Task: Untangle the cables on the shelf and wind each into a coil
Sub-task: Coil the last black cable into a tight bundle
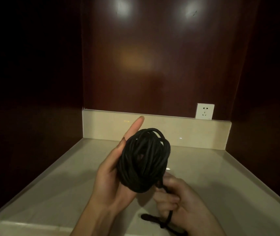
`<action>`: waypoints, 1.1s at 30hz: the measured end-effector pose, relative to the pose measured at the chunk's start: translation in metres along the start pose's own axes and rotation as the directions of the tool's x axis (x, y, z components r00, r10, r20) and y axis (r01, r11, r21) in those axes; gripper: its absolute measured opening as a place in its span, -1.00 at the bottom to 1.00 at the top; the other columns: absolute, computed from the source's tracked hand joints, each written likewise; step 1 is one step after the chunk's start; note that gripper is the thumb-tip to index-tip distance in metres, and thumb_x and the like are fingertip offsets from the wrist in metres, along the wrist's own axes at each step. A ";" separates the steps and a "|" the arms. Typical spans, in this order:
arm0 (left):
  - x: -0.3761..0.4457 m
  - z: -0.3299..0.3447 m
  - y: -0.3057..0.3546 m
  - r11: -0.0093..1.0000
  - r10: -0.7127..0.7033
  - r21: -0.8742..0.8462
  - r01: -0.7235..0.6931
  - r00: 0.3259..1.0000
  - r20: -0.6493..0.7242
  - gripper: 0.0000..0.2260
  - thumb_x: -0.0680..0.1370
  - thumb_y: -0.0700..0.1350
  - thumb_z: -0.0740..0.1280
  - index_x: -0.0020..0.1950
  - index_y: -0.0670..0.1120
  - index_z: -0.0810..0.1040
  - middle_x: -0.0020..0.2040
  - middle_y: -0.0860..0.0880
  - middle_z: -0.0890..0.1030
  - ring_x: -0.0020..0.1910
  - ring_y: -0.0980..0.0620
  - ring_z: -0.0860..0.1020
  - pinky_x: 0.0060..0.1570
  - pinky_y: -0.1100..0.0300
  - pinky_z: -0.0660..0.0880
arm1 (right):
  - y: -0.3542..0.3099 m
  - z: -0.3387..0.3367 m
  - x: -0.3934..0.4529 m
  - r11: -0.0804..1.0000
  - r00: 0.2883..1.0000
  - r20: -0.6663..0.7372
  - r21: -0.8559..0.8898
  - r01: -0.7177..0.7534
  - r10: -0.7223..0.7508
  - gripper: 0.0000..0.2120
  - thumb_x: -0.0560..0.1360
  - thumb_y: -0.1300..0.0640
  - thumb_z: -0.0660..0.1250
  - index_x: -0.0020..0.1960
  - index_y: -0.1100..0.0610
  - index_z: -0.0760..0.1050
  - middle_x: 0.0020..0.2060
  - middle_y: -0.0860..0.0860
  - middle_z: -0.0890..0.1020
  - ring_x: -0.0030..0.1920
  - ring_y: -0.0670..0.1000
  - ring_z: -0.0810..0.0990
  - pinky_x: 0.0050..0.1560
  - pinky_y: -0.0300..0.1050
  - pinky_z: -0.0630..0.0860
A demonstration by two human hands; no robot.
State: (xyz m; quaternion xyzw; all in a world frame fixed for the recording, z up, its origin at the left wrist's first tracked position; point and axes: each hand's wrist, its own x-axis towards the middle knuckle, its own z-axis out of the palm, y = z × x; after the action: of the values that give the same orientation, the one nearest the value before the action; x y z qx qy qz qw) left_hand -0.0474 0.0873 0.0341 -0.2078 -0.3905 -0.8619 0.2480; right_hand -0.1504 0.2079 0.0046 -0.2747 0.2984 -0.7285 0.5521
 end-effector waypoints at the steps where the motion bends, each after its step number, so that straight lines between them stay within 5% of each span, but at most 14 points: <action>1: -0.002 0.003 0.002 0.999 0.011 0.043 -0.009 0.999 -0.046 -0.54 0.72 -0.09 0.13 0.62 -0.12 0.17 0.37 -0.30 0.46 0.34 -0.23 0.48 0.31 -0.04 0.43 | 0.003 0.000 0.001 1.000 0.999 -0.037 -0.013 -0.016 0.016 -0.60 -0.13 0.27 0.72 -0.36 0.14 0.64 -0.51 -0.03 0.39 -0.67 -0.21 0.19 -0.62 -0.39 -0.05; 3: -0.001 0.009 0.004 0.996 -0.090 0.000 0.090 0.995 -0.033 -0.53 0.57 -0.02 0.39 0.46 -0.11 0.47 0.30 -0.22 0.57 0.27 -0.12 0.58 0.17 0.07 0.55 | 0.006 -0.002 0.001 0.998 0.996 -0.082 -0.045 -0.037 0.033 -0.61 -0.09 0.29 0.71 -0.33 0.16 0.64 -0.51 -0.01 0.37 -0.68 -0.20 0.18 -0.66 -0.40 -0.01; 5: -0.001 0.011 0.011 0.988 0.029 0.153 -0.009 0.992 -0.125 -0.60 0.43 0.01 0.45 0.23 -0.09 0.67 0.21 -0.16 0.65 0.18 -0.06 0.64 0.03 0.14 0.61 | 0.003 -0.003 -0.004 0.998 0.993 -0.118 -0.064 -0.002 -0.006 -0.58 -0.03 0.29 0.68 -0.21 0.18 0.67 -0.49 0.01 0.41 -0.68 -0.19 0.17 -0.68 -0.42 0.04; 9: 0.002 0.009 0.021 0.958 0.104 0.283 -0.042 0.973 -0.208 -0.67 0.39 0.02 0.40 0.08 -0.08 0.73 0.13 -0.14 0.68 0.12 -0.05 0.66 0.05 0.12 0.63 | -0.014 -0.009 -0.018 0.966 0.975 -0.167 -0.237 0.101 -0.143 -0.62 0.11 0.25 0.53 -0.07 0.22 0.67 -0.44 0.09 0.40 -0.65 -0.16 0.12 -0.65 -0.42 0.07; 13: 0.010 0.012 0.011 0.940 0.247 0.300 -0.162 0.930 -0.272 -0.72 0.52 -0.05 0.37 0.15 -0.17 0.64 0.04 -0.15 0.68 0.01 -0.01 0.66 -0.10 0.23 0.60 | 0.004 -0.005 -0.015 0.888 0.970 -0.159 -0.450 0.094 -0.184 -0.74 0.40 0.18 0.36 0.03 0.31 0.52 -0.42 0.17 0.56 -0.62 -0.13 0.16 -0.61 -0.38 0.09; 15: 0.014 0.011 0.007 0.926 0.322 0.312 -0.212 0.877 -0.358 -0.64 0.50 0.01 0.37 0.19 -0.18 0.61 0.04 -0.15 0.68 0.02 -0.02 0.65 -0.11 0.24 0.59 | 0.018 -0.001 -0.017 0.710 0.935 -0.167 -0.695 0.115 -0.314 -0.77 0.49 0.11 0.26 0.09 0.19 0.52 -0.33 0.15 0.65 -0.56 -0.06 0.27 -0.55 -0.29 0.23; 18: 0.016 0.000 -0.002 0.783 0.522 0.579 -0.228 0.746 -0.413 -0.71 0.46 0.16 0.44 0.13 0.10 0.64 0.10 -0.05 0.69 0.14 -0.05 0.64 0.11 -0.01 0.60 | 0.025 -0.003 -0.021 0.143 0.816 -0.031 -0.988 0.064 -0.577 -0.76 0.55 0.06 0.13 0.13 -0.15 0.48 -0.07 -0.14 0.61 -0.26 -0.10 0.54 -0.18 -0.26 0.48; 20: 0.016 -0.001 -0.007 0.710 0.570 0.674 -0.205 0.730 -0.378 -0.72 0.43 0.22 0.39 0.10 0.21 0.63 0.13 -0.03 0.68 0.17 -0.08 0.63 0.20 -0.17 0.55 | 0.022 0.008 -0.021 -0.231 0.844 0.109 -0.973 -0.017 -0.525 -0.70 0.51 -0.03 0.10 0.22 -0.22 0.35 0.08 -0.20 0.41 -0.10 -0.12 0.56 0.01 -0.20 0.49; 22: 0.020 0.004 -0.009 0.694 0.561 0.685 -0.222 0.763 -0.321 -0.69 0.48 0.19 0.37 0.18 0.14 0.60 0.13 -0.05 0.67 0.14 -0.07 0.64 0.06 -0.07 0.60 | 0.021 0.021 -0.017 -0.407 0.852 0.125 -0.907 -0.110 -0.509 -0.71 0.52 -0.23 0.15 0.17 -0.14 0.38 0.06 -0.18 0.35 -0.12 -0.09 0.55 -0.06 -0.16 0.50; 25: 0.029 0.020 -0.008 0.807 0.497 0.508 -0.299 0.809 -0.314 -0.58 0.60 0.03 0.33 0.35 -0.22 0.47 0.02 -0.08 0.65 -0.03 0.05 0.64 -0.14 0.24 0.57 | 0.029 0.023 -0.002 -0.527 0.656 0.271 -0.819 -0.228 -0.705 -0.57 0.37 -0.38 0.24 -0.14 0.00 0.46 -0.21 -0.10 0.46 -0.34 -0.03 0.52 -0.41 -0.12 0.44; 27: 0.033 0.029 -0.009 0.830 0.476 0.462 -0.314 0.829 -0.292 -0.54 0.58 -0.03 0.28 0.37 -0.30 0.42 -0.02 -0.05 0.64 -0.06 0.09 0.62 -0.13 0.29 0.55 | 0.034 0.020 0.009 -0.542 0.503 0.365 -0.798 -0.263 -0.783 -0.57 0.37 -0.30 0.26 -0.28 0.10 0.42 -0.33 0.01 0.46 -0.35 0.10 0.48 -0.35 -0.04 0.36; 33: 0.030 0.035 -0.003 0.852 0.463 0.411 -0.324 0.834 -0.301 -0.54 0.55 -0.01 0.28 0.32 -0.31 0.46 -0.03 -0.10 0.63 -0.11 0.08 0.63 -0.20 0.30 0.55 | 0.013 0.002 0.004 -0.542 0.344 0.483 -0.835 -0.098 -0.805 -0.49 0.65 -0.21 0.07 -0.32 0.11 0.37 -0.37 -0.03 0.39 -0.28 0.06 0.36 -0.24 -0.03 0.25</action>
State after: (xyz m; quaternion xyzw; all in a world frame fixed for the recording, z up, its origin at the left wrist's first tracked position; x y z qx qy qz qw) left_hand -0.0671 0.1085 0.0702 -0.0627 -0.4251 -0.7329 0.5274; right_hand -0.1417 0.2015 -0.0033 -0.4253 0.6809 -0.3991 -0.4429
